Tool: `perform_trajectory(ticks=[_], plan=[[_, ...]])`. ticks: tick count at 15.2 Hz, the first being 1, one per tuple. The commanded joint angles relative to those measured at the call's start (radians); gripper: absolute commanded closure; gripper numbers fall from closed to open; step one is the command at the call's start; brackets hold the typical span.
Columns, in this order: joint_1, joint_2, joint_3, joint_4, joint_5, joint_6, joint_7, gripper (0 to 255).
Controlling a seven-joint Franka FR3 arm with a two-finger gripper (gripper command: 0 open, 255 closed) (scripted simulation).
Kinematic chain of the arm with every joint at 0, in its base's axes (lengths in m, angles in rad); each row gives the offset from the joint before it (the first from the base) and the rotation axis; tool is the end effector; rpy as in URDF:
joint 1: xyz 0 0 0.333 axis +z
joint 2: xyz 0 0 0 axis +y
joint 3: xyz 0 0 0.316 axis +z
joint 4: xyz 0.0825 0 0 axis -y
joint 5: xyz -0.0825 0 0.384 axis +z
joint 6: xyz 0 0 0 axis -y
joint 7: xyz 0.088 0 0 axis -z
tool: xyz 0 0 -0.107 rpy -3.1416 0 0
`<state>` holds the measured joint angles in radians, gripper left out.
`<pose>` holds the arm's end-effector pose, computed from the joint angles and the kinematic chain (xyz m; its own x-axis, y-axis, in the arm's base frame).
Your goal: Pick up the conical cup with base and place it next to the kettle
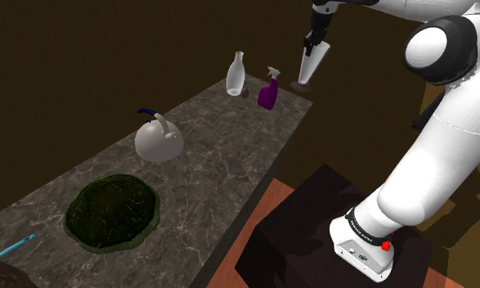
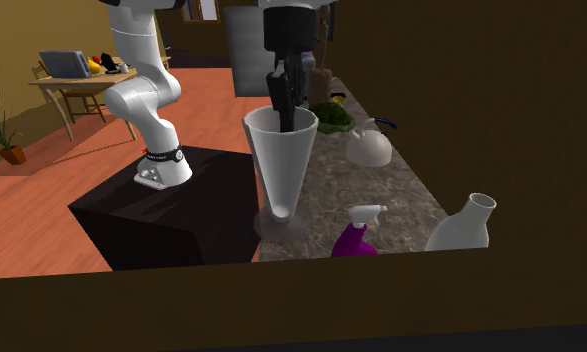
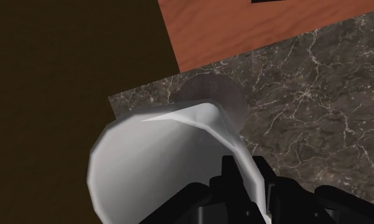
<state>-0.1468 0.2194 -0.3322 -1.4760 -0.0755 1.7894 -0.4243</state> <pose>0.5708 -0.2797 0.5669 0.9990 -0.0280 0.0343 -0.0336 -0.9840 0.1752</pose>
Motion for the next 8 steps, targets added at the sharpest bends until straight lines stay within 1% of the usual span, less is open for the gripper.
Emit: perform_trajectory(ticks=[1,8], plan=[[-0.002,0.003,-0.001,0.035,0.002,-0.031,-0.005,255],[-0.011,0.03,-0.003,0.166,0.013,-0.135,-0.021,255]])
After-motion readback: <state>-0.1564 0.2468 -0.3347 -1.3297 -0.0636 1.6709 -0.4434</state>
